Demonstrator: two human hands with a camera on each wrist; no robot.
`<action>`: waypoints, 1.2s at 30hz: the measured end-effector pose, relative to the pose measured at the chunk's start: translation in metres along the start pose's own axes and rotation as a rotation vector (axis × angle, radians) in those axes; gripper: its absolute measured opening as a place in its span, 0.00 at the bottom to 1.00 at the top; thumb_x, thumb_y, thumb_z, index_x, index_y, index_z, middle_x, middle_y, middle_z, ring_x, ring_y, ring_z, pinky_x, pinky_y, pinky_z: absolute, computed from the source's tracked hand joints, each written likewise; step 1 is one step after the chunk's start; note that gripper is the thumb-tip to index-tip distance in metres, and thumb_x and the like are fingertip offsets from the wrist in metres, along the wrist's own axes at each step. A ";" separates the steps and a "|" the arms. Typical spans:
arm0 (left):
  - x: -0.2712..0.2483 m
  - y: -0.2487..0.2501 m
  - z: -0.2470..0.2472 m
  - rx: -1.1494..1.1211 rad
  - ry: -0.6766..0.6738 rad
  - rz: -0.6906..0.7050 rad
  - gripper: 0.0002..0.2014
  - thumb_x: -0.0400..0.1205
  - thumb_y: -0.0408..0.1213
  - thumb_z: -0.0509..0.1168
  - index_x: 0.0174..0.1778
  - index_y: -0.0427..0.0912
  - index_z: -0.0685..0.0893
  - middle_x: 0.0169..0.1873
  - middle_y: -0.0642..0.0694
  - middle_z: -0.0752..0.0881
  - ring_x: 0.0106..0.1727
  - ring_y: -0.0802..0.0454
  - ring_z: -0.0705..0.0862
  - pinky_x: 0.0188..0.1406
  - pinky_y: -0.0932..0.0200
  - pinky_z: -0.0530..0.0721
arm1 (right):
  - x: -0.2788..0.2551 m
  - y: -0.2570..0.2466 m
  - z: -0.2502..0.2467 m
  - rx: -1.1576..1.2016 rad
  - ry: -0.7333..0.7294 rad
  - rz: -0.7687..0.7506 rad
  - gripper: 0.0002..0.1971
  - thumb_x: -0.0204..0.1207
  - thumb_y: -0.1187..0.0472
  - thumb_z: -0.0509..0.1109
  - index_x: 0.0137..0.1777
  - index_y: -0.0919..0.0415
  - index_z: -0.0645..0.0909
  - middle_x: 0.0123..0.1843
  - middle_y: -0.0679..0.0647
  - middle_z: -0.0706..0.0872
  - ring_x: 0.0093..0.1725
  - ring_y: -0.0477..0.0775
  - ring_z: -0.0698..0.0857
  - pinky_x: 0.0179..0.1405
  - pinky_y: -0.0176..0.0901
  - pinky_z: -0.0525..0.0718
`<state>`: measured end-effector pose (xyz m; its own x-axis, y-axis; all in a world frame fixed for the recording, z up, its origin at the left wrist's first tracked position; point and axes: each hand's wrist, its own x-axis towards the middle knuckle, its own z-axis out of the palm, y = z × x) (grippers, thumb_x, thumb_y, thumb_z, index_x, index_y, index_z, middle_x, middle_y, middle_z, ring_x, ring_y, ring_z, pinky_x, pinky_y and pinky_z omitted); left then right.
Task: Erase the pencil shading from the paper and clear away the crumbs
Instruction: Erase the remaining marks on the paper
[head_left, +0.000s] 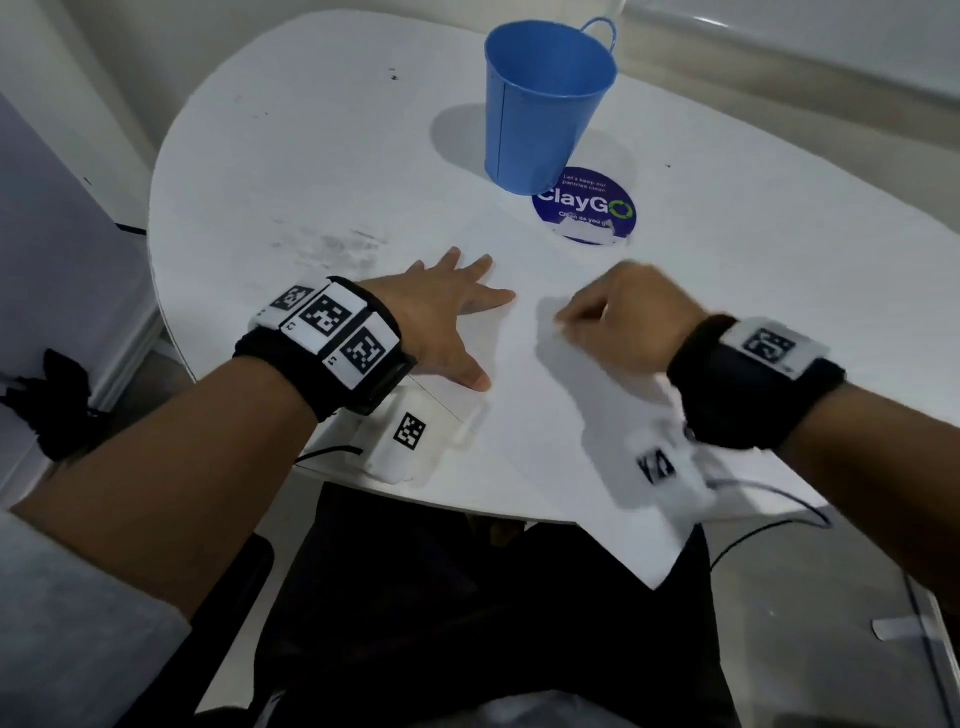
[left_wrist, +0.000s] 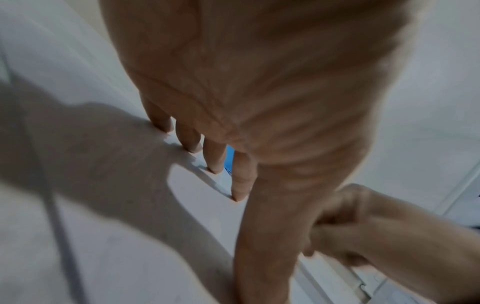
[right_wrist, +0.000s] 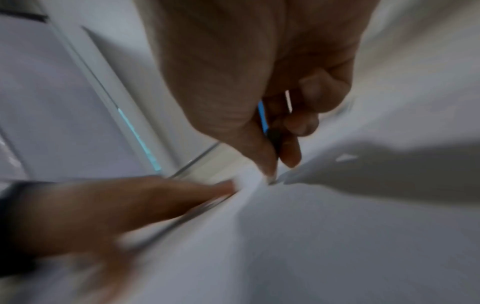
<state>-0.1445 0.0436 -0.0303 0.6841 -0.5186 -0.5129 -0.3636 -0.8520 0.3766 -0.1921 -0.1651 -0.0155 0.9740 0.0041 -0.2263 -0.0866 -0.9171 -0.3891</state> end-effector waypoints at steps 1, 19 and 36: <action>0.001 0.001 0.001 -0.008 0.000 0.005 0.52 0.76 0.55 0.78 0.87 0.70 0.48 0.86 0.66 0.37 0.88 0.54 0.33 0.85 0.50 0.40 | 0.009 0.004 -0.003 -0.012 0.104 0.051 0.10 0.75 0.63 0.71 0.49 0.53 0.93 0.50 0.47 0.93 0.53 0.52 0.88 0.55 0.38 0.81; 0.002 0.002 0.003 0.033 0.028 0.010 0.53 0.76 0.57 0.76 0.89 0.62 0.46 0.87 0.64 0.37 0.87 0.59 0.33 0.84 0.56 0.36 | -0.008 0.009 0.004 -0.005 0.066 0.021 0.08 0.75 0.62 0.72 0.47 0.53 0.93 0.47 0.47 0.93 0.50 0.50 0.88 0.56 0.43 0.84; -0.004 0.008 0.000 0.041 0.014 -0.021 0.52 0.78 0.56 0.75 0.89 0.61 0.45 0.87 0.64 0.36 0.87 0.58 0.35 0.84 0.55 0.38 | -0.029 0.005 0.020 0.050 -0.012 -0.089 0.06 0.76 0.62 0.74 0.47 0.55 0.93 0.46 0.47 0.93 0.47 0.47 0.89 0.53 0.39 0.83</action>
<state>-0.1503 0.0386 -0.0256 0.7002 -0.5001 -0.5096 -0.3749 -0.8649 0.3337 -0.2248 -0.1620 -0.0285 0.9757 0.0896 -0.1998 -0.0106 -0.8920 -0.4520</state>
